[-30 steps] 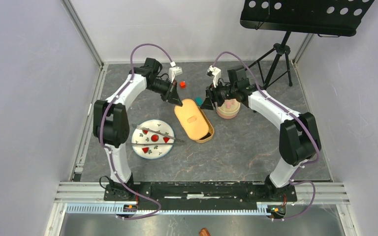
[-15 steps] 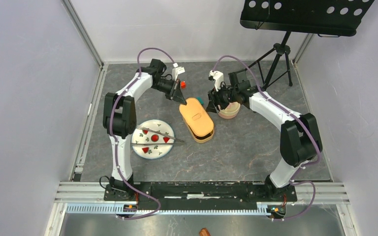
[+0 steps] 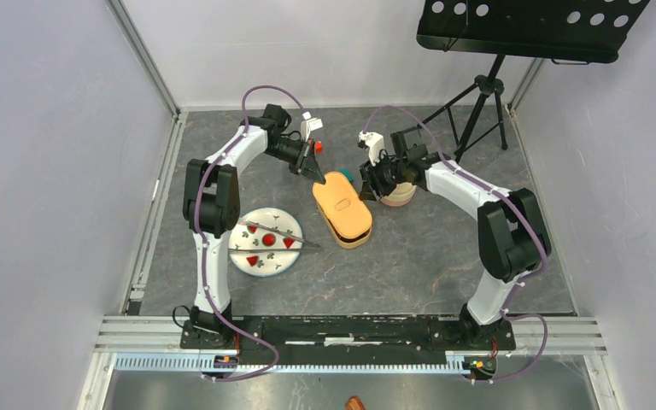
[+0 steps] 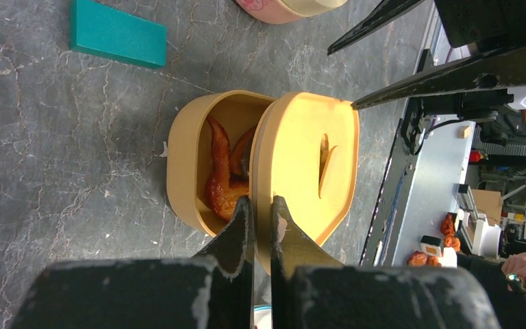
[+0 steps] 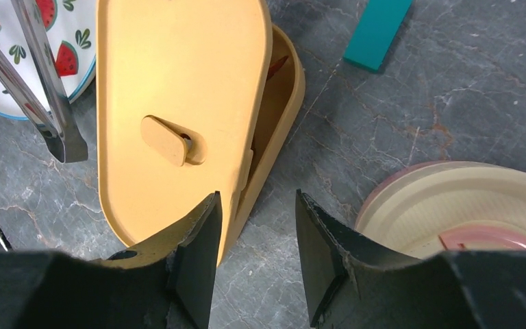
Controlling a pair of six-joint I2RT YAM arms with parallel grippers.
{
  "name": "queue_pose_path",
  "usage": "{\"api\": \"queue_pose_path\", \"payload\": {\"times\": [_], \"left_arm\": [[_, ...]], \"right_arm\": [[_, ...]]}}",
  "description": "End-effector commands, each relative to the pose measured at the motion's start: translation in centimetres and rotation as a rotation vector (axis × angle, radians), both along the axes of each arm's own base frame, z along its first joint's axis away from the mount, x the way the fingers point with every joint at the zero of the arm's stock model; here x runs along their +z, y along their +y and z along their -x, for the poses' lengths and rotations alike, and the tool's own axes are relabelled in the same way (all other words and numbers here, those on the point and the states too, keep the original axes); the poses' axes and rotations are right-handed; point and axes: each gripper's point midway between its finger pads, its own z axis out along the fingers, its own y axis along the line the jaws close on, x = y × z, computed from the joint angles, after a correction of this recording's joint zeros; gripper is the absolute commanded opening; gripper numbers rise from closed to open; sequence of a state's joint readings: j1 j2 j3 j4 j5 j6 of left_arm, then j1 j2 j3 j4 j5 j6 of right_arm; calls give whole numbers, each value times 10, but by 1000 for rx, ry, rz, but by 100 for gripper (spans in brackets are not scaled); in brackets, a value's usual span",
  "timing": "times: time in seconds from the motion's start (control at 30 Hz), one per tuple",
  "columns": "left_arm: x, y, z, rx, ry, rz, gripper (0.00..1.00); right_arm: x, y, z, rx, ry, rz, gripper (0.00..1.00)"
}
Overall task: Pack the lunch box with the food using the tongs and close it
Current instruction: Close the box lid on the packing box.
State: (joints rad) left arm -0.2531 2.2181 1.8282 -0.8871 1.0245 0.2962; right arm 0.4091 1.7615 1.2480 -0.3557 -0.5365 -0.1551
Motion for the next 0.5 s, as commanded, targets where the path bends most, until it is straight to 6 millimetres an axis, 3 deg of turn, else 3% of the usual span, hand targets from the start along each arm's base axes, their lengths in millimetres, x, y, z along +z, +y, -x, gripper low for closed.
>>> {"api": "queue_pose_path", "payload": {"times": [0.0, 0.17, 0.3, 0.4, 0.47], "left_arm": [[17, -8, -2, -17, -13, 54, 2], [18, -9, -2, -15, -5, 61, 2], [19, -9, -2, -16, -2, 65, 2], [20, -9, -2, -16, -8, 64, 2], [19, -8, -4, -10, -15, 48, 3]], "right_arm": [[-5, 10, -1, 17, -22, -4, 49], [-7, 17, 1, 25, -23, -10, 44], [-8, 18, -1, 17, -36, -1, 24], [-6, 17, -2, 7, -45, 7, 0], [-5, 14, -2, -6, -43, 17, 0]]}}
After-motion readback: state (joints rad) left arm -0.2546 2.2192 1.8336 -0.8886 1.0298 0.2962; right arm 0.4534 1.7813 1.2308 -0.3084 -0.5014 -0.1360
